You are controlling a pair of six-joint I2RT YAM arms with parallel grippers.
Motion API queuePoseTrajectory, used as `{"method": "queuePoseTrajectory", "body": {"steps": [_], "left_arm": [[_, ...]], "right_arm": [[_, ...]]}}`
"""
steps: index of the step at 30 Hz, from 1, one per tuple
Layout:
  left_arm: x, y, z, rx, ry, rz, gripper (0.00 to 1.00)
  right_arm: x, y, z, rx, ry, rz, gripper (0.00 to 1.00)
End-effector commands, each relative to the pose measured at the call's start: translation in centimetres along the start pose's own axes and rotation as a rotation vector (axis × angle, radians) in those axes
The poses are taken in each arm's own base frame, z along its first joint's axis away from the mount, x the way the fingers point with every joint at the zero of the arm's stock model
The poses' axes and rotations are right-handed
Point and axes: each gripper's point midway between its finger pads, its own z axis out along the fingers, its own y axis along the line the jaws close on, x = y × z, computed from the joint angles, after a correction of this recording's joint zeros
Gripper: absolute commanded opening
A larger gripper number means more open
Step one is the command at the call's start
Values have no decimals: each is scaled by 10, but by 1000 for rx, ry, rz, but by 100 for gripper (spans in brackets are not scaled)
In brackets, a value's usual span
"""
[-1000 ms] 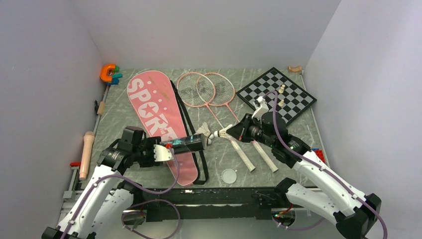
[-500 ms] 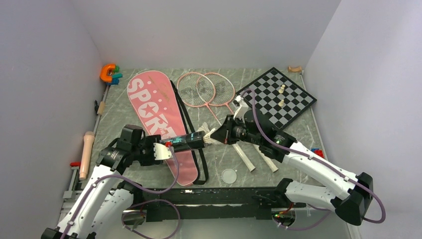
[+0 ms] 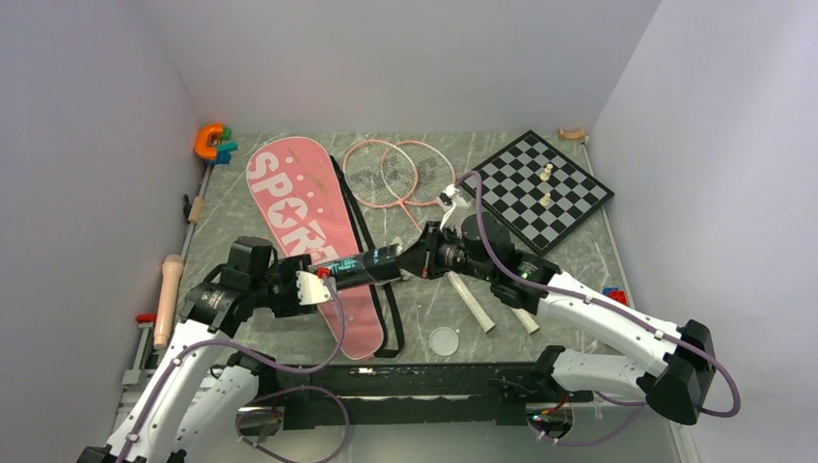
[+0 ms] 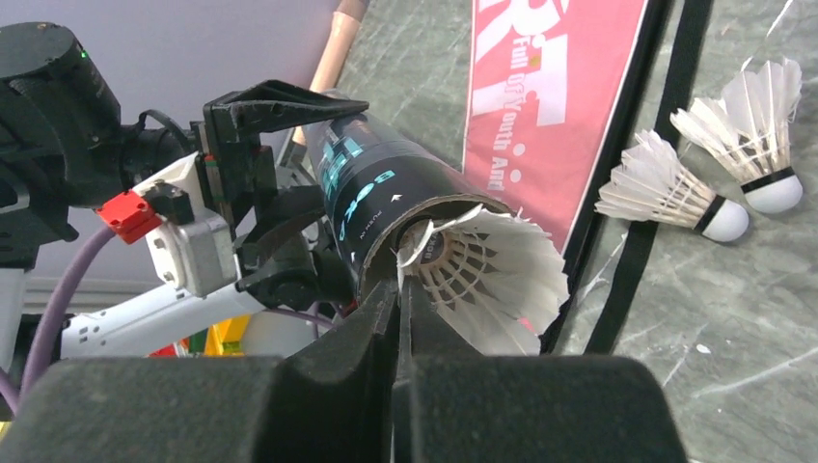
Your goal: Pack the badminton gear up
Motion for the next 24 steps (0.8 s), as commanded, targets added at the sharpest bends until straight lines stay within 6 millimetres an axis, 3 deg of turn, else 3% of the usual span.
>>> {"method": "queuePoseTrajectory", "body": {"steps": [1,3,6,10,18,24], "left_arm": [[-35,12,-15,-31,-137,-8,0],[-36,9,-15,-18,-143,-12,0],[-35,7,-14,-13,-143,-16,0],[-34,4,-13,-10,-144,-21,0],[-35,4,-14,-7,-144,-36,0],[-38,5,-16,-22,-158,-53,0]], "right_arm": [[-15,24,2,-119,-75,19,10],[-18,32,-1,-159,-92,24,17],[-21,39,-7,-183,-100,26,37],[-30,44,-27,-190,-149,29,57],[-39,36,-64,-142,-196,1,61],[-39,12,-64,-19,-192,-26,61]]}}
